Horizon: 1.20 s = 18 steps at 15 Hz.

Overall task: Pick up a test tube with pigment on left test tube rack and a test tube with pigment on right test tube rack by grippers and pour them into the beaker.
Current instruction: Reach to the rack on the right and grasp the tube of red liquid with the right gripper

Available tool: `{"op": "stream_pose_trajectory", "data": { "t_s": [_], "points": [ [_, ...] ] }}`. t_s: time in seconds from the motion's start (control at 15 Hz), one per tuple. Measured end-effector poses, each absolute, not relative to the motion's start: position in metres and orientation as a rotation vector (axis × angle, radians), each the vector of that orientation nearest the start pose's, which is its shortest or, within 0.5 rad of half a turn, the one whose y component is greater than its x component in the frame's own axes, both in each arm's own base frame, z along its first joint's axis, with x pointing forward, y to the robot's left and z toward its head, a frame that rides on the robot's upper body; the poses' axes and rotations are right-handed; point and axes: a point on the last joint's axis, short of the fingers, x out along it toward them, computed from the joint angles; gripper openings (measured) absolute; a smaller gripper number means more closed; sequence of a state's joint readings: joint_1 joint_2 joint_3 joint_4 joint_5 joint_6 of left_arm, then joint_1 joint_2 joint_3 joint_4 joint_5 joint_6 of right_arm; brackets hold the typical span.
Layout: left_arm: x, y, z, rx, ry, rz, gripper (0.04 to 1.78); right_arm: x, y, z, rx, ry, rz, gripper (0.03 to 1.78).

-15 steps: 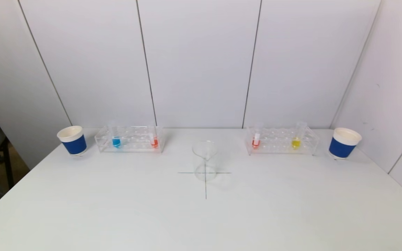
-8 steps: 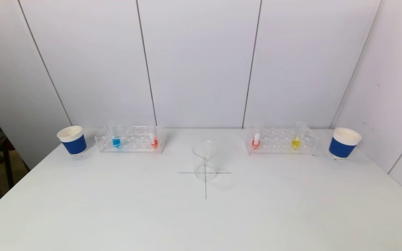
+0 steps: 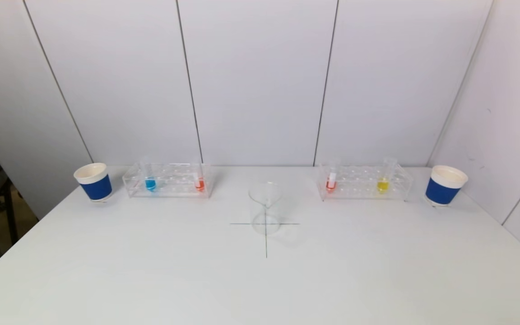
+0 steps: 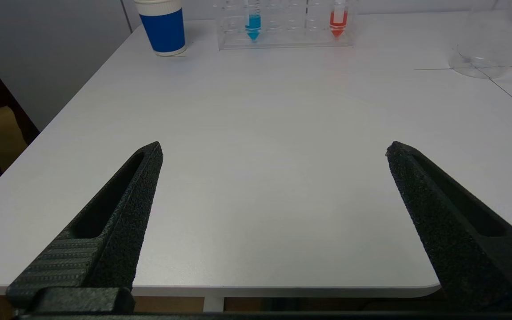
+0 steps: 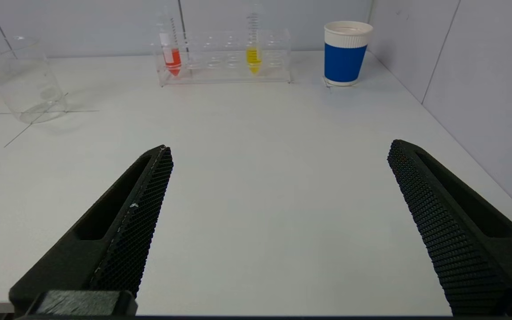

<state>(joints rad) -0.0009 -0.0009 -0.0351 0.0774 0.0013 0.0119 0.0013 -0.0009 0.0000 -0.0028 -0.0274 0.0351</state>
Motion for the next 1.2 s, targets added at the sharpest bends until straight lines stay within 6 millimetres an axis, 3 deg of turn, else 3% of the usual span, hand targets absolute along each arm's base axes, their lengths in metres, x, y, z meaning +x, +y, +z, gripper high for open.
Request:
{"op": "stream_pose_trajectory", "data": {
  "t_s": [0.6, 1.2],
  "points": [
    [-0.026, 0.000, 0.077, 0.012, 0.042, 0.000, 1.76, -0.024, -0.001, 0.079, 0.037, -0.022, -0.026, 1.76],
    [-0.026, 0.000, 0.077, 0.012, 0.042, 0.001, 1.76, -0.046, 0.002, 0.137, 0.030, -0.122, 0.105, 1.76]
  ]
}}
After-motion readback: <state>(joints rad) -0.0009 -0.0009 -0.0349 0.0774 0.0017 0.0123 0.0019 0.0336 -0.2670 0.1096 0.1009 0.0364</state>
